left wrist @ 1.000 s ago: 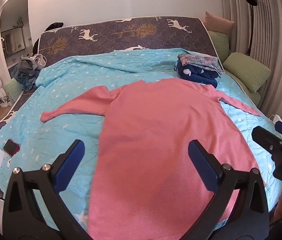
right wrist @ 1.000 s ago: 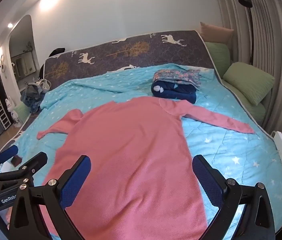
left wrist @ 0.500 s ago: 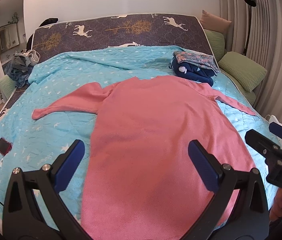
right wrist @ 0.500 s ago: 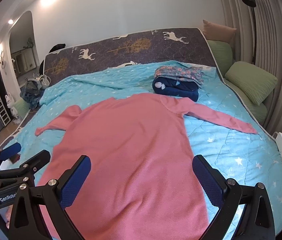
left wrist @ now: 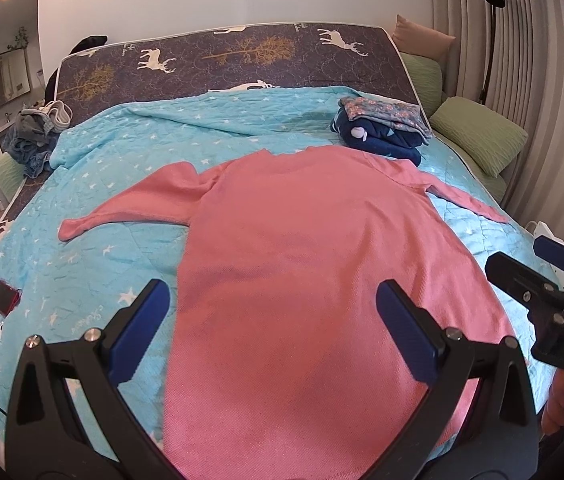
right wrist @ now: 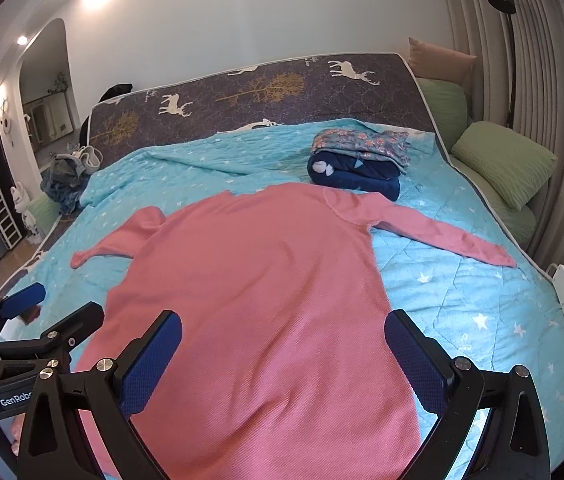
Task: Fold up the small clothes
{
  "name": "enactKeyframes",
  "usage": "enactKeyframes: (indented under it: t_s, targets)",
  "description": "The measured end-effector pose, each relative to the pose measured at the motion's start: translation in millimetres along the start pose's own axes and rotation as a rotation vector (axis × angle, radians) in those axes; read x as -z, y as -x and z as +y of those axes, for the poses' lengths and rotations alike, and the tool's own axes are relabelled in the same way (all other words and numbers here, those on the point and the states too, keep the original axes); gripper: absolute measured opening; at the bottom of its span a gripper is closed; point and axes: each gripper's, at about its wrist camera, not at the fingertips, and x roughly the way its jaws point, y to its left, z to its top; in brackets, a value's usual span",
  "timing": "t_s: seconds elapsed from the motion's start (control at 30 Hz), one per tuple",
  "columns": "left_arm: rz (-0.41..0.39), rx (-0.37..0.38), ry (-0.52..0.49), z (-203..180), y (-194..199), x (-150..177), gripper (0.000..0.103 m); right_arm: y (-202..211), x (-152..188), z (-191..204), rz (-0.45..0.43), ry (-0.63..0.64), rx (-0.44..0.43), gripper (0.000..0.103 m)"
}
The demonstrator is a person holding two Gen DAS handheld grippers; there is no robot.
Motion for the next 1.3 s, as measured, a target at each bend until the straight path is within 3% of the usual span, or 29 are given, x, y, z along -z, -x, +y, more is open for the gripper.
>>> enactKeyframes:
  t_s: [1.3]
  targets:
    - [0.023, 0.032, 0.049, 16.5, -5.8, 9.7, 0.103, -3.7, 2.5, 13.7, 0.025, 0.012, 0.000, 0.103]
